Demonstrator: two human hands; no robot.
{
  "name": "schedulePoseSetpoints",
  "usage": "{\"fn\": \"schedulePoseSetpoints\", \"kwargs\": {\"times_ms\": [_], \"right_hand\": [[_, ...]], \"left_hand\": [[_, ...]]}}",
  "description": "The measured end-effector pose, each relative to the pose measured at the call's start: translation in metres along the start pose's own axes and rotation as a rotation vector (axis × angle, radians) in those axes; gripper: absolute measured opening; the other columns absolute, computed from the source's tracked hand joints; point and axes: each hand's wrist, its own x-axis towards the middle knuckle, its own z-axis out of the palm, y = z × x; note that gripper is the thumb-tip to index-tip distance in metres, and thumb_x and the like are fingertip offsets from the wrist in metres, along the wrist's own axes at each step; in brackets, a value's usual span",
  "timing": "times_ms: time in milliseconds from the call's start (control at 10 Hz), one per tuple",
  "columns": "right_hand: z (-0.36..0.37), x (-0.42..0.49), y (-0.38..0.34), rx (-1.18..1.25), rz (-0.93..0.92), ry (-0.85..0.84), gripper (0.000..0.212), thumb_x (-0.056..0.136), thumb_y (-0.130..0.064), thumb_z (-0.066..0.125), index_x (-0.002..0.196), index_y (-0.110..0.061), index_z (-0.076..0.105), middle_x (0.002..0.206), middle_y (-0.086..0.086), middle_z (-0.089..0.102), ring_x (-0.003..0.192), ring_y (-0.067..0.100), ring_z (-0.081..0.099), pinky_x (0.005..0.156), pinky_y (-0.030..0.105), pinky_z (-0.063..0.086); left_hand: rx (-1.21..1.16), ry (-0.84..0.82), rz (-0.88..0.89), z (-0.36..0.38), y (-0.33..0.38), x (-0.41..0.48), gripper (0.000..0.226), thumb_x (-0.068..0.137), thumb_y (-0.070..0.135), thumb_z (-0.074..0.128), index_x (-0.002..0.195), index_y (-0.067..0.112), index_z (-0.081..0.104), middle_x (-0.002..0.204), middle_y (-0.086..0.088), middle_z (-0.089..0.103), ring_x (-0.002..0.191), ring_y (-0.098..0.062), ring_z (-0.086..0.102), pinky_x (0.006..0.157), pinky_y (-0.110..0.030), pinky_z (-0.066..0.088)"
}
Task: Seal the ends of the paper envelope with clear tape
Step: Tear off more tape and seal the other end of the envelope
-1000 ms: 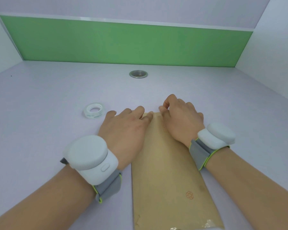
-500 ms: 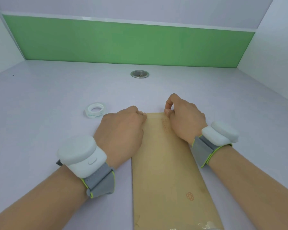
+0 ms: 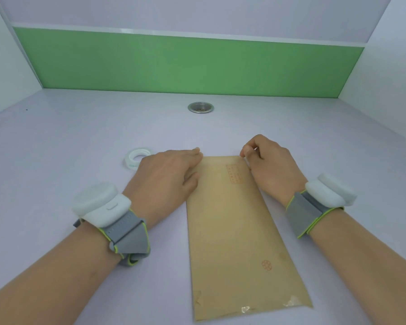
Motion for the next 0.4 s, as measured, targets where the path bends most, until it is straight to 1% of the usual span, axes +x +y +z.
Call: {"fn": "schedulePoseSetpoints", "kwargs": {"times_ms": [100,200,300,400], "right_hand": [[-0.0001,0.0009,-0.0003,0.01,-0.003,-0.018,0.026,0.096,-0.029,0.037,0.103,-0.015,0.057,0.101,0.004,0.065,0.095,0.024,0.058,0.083,0.037,0.046],[-0.0013,-0.0026,-0.0028,-0.005,-0.008,-0.034,0.024,0.096,-0.031,0.038,0.103,-0.016,0.055,0.096,0.001,0.063,0.09,0.022,0.057,0.077,0.033,0.044],[-0.0044,-0.0019,-0.0042,0.003,-0.026,-0.009,0.02,0.095,-0.021,0.037,0.1,-0.016,0.055,0.091,-0.001,0.062,0.087,0.022,0.057,0.073,0.032,0.043],[-0.0032,-0.0046,-0.0078,0.025,-0.065,0.064,0.018,0.096,-0.023,0.039,0.098,-0.014,0.054,0.088,0.001,0.062,0.08,0.021,0.055,0.069,0.031,0.04]], "left_hand": [[-0.071,0.1,0.001,0.0016,-0.0059,0.0036,0.043,0.093,0.033,0.042,0.133,0.02,0.049,0.144,0.007,0.044,0.137,-0.012,0.034,0.112,-0.03,0.026],[-0.137,0.266,-0.068,-0.0017,-0.0066,0.0033,0.042,0.09,0.032,0.043,0.13,0.022,0.053,0.135,0.005,0.054,0.132,-0.016,0.042,0.104,-0.023,0.025],[-0.194,0.374,-0.121,-0.0074,-0.0084,0.0067,0.042,0.088,0.034,0.041,0.125,0.022,0.057,0.122,0.003,0.063,0.117,-0.018,0.052,0.097,-0.023,0.034],[-0.257,0.396,-0.126,-0.008,-0.0067,0.0043,0.043,0.085,0.038,0.036,0.119,0.023,0.058,0.105,0.008,0.066,0.102,-0.014,0.056,0.085,-0.022,0.04]]}}
